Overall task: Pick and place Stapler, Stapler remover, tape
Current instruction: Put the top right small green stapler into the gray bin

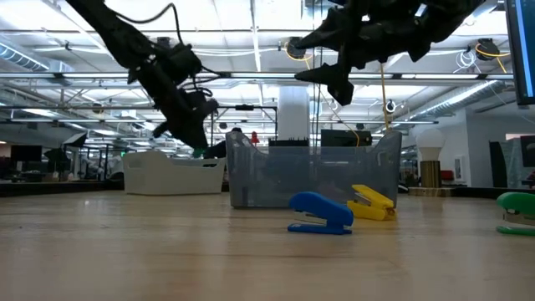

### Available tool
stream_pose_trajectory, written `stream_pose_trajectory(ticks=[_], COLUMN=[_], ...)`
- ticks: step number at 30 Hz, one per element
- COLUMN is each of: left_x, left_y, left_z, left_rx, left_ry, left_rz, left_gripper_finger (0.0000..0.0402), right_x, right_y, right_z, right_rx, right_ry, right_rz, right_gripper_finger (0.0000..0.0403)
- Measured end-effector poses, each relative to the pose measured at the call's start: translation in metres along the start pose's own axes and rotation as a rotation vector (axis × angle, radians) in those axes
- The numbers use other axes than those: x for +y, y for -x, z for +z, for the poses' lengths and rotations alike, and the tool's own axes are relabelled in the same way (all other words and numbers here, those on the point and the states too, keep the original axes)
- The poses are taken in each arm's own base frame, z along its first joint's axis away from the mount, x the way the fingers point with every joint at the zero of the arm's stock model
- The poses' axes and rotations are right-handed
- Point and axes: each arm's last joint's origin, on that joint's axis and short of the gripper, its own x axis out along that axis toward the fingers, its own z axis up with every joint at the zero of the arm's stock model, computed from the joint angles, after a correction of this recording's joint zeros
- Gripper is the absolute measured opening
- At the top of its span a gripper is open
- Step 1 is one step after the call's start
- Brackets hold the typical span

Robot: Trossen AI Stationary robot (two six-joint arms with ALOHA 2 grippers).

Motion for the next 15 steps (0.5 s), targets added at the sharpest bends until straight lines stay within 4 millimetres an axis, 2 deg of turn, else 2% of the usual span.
stream_pose_trajectory(ticks=[6,15], left_x=[0.006,0.008], left_y=[-0.015,-0.016], left_z=[0.005,0.006], left_rx=[-0.055,-0.079], left_ry=[-0.374,-0.688], left_rz=[-0.038,-0.106], left_gripper_finger=[0.0054,0.0056], right_x=[-0.006,-0.012], right_y=[0.003,0.005], right_z=[0.004,0.008], right_rx=[-0.017,-0.053], right_ry=[-0.014,-0.054], right_rz=[-0.021,-0.069], right_gripper_finger=[0.0222,0.0222])
